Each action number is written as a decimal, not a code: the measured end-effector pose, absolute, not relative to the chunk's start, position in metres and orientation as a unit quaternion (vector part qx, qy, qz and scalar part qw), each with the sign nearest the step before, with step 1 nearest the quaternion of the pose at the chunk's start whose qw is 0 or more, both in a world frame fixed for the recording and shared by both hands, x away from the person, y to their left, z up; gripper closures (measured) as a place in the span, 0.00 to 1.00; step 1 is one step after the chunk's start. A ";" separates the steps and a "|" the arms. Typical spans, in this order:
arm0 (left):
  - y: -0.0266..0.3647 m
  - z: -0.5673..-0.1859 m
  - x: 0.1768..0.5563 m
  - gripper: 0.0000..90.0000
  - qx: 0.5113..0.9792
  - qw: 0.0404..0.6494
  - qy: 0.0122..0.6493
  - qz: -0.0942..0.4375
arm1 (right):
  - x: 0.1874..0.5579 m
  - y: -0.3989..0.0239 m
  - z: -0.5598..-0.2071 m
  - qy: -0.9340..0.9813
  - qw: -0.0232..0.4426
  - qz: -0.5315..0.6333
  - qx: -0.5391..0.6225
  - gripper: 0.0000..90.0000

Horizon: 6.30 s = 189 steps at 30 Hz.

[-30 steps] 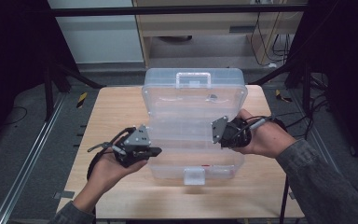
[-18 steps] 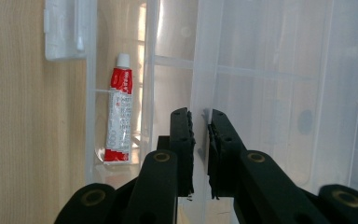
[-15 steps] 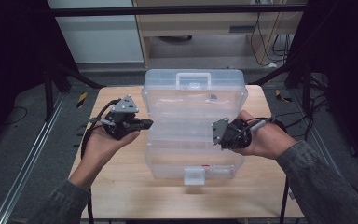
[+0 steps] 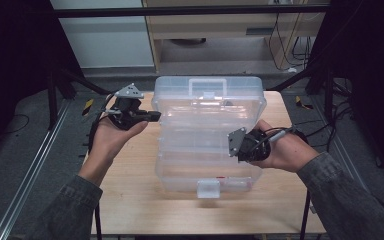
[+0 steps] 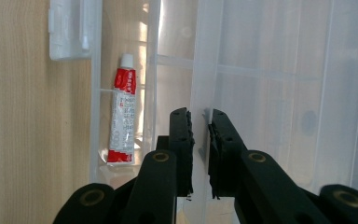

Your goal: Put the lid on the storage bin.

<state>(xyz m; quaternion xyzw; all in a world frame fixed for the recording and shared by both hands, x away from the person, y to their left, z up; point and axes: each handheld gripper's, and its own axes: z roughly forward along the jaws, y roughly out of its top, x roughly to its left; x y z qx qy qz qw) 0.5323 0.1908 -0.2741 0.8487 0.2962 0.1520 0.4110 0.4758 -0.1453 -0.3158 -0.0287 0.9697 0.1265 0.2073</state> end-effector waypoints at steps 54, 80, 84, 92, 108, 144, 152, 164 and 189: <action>0.204 -0.313 0.495 1.00 0.847 0.435 0.286 0.104 | 0.427 -0.193 -0.331 0.938 0.244 0.222 0.106 0.35; 0.204 -0.346 0.475 1.00 0.849 0.440 0.282 0.083 | 0.423 -0.243 -0.341 0.923 0.255 0.224 0.183 0.35; 0.205 -0.350 0.471 1.00 0.848 0.441 0.284 0.081 | 0.424 -0.251 -0.345 0.922 0.254 0.218 0.194 0.35; 0.211 -0.353 0.468 1.00 0.842 0.444 0.292 0.090 | 0.423 -0.256 -0.347 0.921 0.253 0.218 0.199 0.35; 0.219 -0.364 0.467 1.00 0.840 0.443 0.302 0.085 | 0.424 -0.257 -0.353 0.922 0.249 0.214 0.204 0.34; 0.225 -0.395 0.452 1.00 0.854 0.420 0.302 0.064 | 0.423 -0.267 -0.366 0.921 0.245 0.210 0.219 0.33; 0.230 -0.398 0.451 1.00 0.863 0.399 0.299 0.081 | 0.425 -0.264 -0.369 0.921 0.243 0.210 0.219 0.33; 0.279 -0.395 0.493 1.00 0.833 0.378 0.374 0.157 | 0.457 -0.272 -0.387 0.886 0.282 0.197 0.311 0.27; 0.306 -0.482 0.572 0.89 0.787 0.325 0.477 0.216 | 0.559 -0.313 -0.490 0.764 0.266 0.282 0.516 0.25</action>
